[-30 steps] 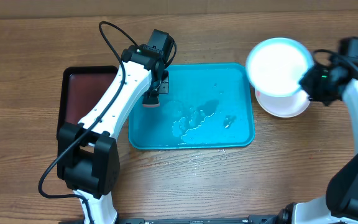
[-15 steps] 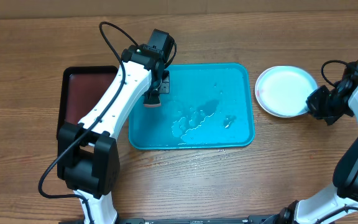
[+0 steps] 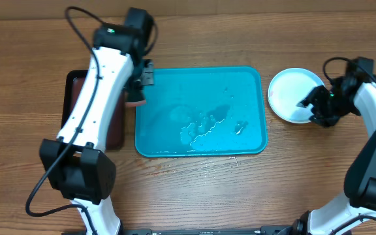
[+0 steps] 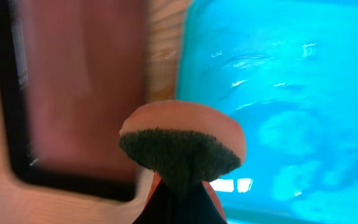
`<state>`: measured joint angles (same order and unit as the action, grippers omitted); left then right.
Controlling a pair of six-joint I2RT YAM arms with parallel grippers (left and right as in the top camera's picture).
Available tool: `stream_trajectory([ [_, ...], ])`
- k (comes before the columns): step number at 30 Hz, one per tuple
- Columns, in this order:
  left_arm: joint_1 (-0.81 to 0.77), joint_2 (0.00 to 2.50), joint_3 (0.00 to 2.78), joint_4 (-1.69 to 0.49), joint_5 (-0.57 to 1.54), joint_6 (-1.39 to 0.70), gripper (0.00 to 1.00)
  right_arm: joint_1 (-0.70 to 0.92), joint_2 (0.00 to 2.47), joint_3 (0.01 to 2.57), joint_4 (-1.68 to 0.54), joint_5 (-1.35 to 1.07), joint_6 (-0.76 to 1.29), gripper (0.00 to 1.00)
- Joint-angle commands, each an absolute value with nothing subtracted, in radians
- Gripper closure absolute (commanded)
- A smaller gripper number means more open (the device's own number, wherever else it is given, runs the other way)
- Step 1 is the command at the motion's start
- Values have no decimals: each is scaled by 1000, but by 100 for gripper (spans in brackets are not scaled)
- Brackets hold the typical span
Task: Clean dirty plates on tray and stack at the side
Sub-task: 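Place the sponge on the dark red tray with the left gripper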
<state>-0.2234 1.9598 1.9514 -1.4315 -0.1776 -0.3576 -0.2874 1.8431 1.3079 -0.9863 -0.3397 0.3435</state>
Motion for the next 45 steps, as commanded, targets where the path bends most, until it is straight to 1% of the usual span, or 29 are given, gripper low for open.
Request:
stream_trajectory([
  [1, -150, 1946, 1967, -1483, -237, -336, 96, -218, 1833, 1344, -995, -372, 305, 41],
  [6, -34, 1946, 1910, -1468, -242, -336, 96, -107, 1833, 1344, -986, -345, 302, 34],
  [8, 1, 1947, 1866, -1415, -238, -325, 96, -69, 1833, 1344, -977, -332, 302, 27],
  [12, 67, 1956, 1726, -1243, -210, -270, 96, -1, 1833, 1344, -955, -330, 302, 18],
  [16, 109, 1958, 1559, -1063, -189, -231, 96, 42, 1833, 1344, -945, -324, 302, 16],
  [22, 119, 1958, 1394, -882, -189, -212, 96, 65, 1833, 1344, -950, -292, 302, 14],
  [25, 119, 1958, 1361, -846, -190, -213, 85, 65, 1833, 1344, -950, -289, 302, 14],
  [29, 120, 1958, 1363, -839, -191, -212, 59, 65, 1833, 1344, -955, -289, 302, 14],
  [31, 119, 1958, 1372, -845, -189, -204, 40, 65, 1832, 1345, -957, -290, 302, 13],
  [32, 119, 1956, 1384, -860, -190, -204, 35, 65, 1829, 1345, -959, -290, 302, 13],
  [33, 119, 1954, 1403, -884, -190, -204, 34, 65, 1824, 1345, -960, -291, 302, 13],
  [35, 118, 1952, 1455, -943, -190, -204, 33, 65, 1811, 1361, -976, -292, 301, 13],
  [38, 116, 1951, 1602, -1095, -189, -204, 33, 65, 1778, 1416, -1021, -292, 256, 12],
  [39, 115, 1951, 1666, -1157, -189, -204, 33, 65, 1764, 1439, -1040, -289, 246, 0],
  [41, 109, 1949, 1799, -1278, -188, -205, 34, 65, 1729, 1496, -1086, -289, 211, 0],
  [44, 88, 1947, 2020, -1461, -173, -206, 42, 65, 1671, 1592, -1164, -281, 200, 0],
  [45, 79, 1947, 2085, -1508, -157, -206, 42, 65, 1652, 1627, -1190, -281, 200, 0],
])
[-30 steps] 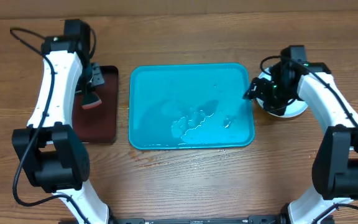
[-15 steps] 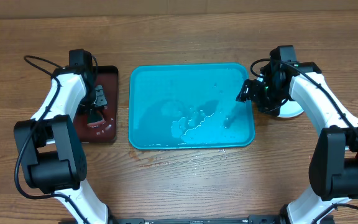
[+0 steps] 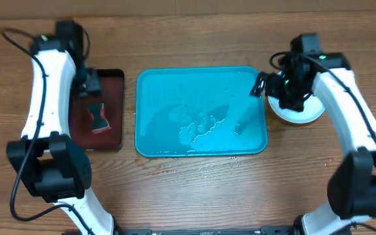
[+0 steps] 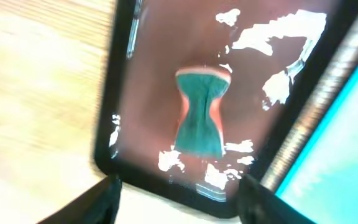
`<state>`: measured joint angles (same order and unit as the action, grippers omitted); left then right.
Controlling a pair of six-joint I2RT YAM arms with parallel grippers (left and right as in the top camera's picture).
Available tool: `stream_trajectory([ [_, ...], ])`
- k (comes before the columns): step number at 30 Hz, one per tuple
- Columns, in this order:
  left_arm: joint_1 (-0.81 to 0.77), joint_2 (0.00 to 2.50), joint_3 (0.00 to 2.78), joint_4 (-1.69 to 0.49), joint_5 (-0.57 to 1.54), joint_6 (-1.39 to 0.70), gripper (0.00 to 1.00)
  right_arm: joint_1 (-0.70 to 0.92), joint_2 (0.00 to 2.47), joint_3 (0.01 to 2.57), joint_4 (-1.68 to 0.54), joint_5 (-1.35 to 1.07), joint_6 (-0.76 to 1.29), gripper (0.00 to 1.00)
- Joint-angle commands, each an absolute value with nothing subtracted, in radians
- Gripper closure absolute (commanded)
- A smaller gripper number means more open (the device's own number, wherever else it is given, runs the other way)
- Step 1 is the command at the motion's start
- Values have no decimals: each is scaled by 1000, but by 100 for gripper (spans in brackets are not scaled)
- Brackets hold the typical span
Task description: Clean dirty plates on tray and stack at the side
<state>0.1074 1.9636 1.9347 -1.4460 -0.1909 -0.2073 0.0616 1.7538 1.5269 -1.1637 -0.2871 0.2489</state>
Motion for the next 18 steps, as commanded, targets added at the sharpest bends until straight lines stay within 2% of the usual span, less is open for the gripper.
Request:
stream_trajectory([
  [1, 68, 1947, 2158, -1555, -134, -206, 36, 65, 1629, 1668, -1222, -281, 200, 0],
  [2, 57, 1947, 2226, -1595, -102, -206, 5, 65, 1610, 1703, -1249, -281, 200, 0],
  [3, 47, 1947, 2286, -1624, -68, -206, 0, 65, 1587, 1747, -1283, -281, 200, 0],
  [10, -2, 1947, 2434, -1632, 151, -206, 0, 65, 1445, 2012, -1538, -282, 202, 0],
  [18, -6, 1948, 2424, -1633, 150, -205, 0, 65, 1271, 2061, -1604, -342, 220, 0],
])
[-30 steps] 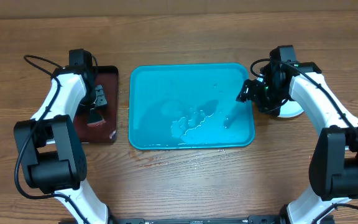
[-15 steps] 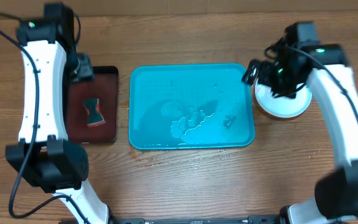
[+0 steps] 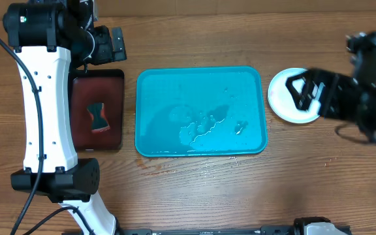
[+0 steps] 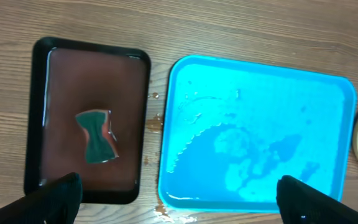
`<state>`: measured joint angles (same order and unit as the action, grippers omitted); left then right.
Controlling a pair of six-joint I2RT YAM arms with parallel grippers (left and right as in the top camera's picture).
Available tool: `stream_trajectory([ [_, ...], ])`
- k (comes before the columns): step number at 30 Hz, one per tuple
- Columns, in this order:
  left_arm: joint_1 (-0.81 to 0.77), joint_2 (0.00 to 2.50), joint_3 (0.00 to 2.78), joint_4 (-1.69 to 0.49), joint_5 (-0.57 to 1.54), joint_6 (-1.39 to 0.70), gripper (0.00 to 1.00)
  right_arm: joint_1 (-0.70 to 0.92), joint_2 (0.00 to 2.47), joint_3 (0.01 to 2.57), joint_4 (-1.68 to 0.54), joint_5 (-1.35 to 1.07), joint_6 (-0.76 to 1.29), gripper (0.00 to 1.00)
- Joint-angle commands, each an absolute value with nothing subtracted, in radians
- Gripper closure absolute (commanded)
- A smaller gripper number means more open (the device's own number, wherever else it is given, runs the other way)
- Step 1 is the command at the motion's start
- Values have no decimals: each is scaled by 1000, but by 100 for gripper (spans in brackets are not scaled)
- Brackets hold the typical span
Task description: Clean dirty plates on tray and stack at the side
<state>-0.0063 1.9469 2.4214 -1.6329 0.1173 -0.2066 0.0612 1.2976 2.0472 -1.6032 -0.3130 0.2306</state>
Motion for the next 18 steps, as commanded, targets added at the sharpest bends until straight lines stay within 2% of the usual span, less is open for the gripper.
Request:
stream_trajectory([
  [1, -6, 1948, 2424, -1633, 150, -205, 0, 65, 1254, 2061, -1604, -342, 220, 0],
  [13, -5, 1948, 2424, -1633, 150, -205, 0, 64, 1220, 2055, -1617, -326, 211, 0],
  [18, -5, 1948, 2424, -1633, 150, -205, 0, 63, 1155, 1958, -1512, -222, 162, 0],
])
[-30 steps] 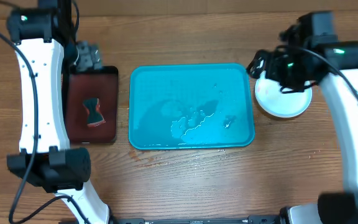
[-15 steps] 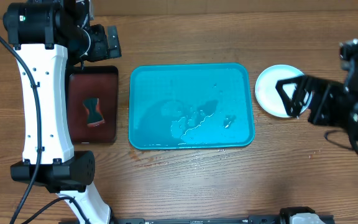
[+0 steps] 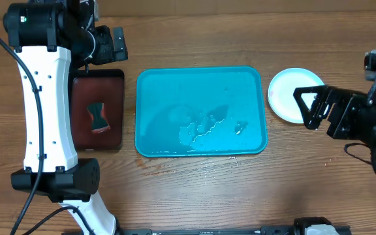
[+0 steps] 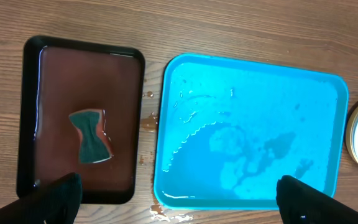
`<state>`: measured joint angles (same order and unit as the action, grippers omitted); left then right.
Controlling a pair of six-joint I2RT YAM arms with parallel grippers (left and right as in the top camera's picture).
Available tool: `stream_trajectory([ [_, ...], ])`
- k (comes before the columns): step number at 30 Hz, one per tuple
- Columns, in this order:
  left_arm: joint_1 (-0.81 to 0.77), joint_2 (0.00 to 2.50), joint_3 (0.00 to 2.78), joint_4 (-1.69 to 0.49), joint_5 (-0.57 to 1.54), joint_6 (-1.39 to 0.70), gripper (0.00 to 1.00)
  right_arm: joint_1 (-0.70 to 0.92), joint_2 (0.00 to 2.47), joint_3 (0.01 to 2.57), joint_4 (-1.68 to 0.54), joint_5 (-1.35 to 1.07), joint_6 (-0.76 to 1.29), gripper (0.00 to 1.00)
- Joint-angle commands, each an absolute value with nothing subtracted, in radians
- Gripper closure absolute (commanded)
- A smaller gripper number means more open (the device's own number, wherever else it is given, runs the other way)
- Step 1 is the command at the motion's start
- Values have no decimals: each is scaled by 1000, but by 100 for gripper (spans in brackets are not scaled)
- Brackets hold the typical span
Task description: Clean dirty plates on tray and stack at the side
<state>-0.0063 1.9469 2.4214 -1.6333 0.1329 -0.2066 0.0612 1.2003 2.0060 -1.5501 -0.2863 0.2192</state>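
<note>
The blue tray [image 3: 201,111] lies wet, with puddles and no plate on it; the left wrist view shows it too [image 4: 253,149]. White plates [image 3: 286,94] sit on the wood to its right, cut off at the frame edge. The green-and-orange sponge [image 3: 97,117] rests in brown water inside the black tray [image 3: 77,140], also seen from above [image 4: 91,135]. My left gripper [image 3: 113,44] hangs high over the table, open and empty [image 4: 179,199]. My right gripper [image 3: 311,108] is raised beside the plates, open, holding nothing.
Small brown drips mark the wood between the black tray and the blue tray [image 4: 148,121]. My left arm [image 3: 44,98] runs along the table's left side. The right arm [image 3: 371,117] occupies the right edge.
The right arm has shifted a little toward the front of the table, its gripper still open by the plates. The left gripper stays high and open; its view moved only slightly.
First my left gripper held the sponge between the black and blue trays while the right one was at the white plates. Then the sponge lay in the black tray, released. After that both arms stood raised and open, as they are now.
</note>
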Motion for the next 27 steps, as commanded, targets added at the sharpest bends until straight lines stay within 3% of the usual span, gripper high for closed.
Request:
stream_trajectory([
  [1, -6, 1948, 2424, -1633, 150, -205, 0, 63, 1131, 1923, -1477, -221, 132, 0],
  [9, -5, 1948, 2424, -1633, 150, -206, 0, 17, 841, 1454, -1105, -204, 74, 0],
  [18, -5, 1948, 2424, -1633, 150, -206, 0, 7, 458, 797, -545, -189, 79, 0],
  [27, -5, 1948, 2424, -1633, 150, -206, 0, 12, 182, 300, -171, -203, 81, 0],
])
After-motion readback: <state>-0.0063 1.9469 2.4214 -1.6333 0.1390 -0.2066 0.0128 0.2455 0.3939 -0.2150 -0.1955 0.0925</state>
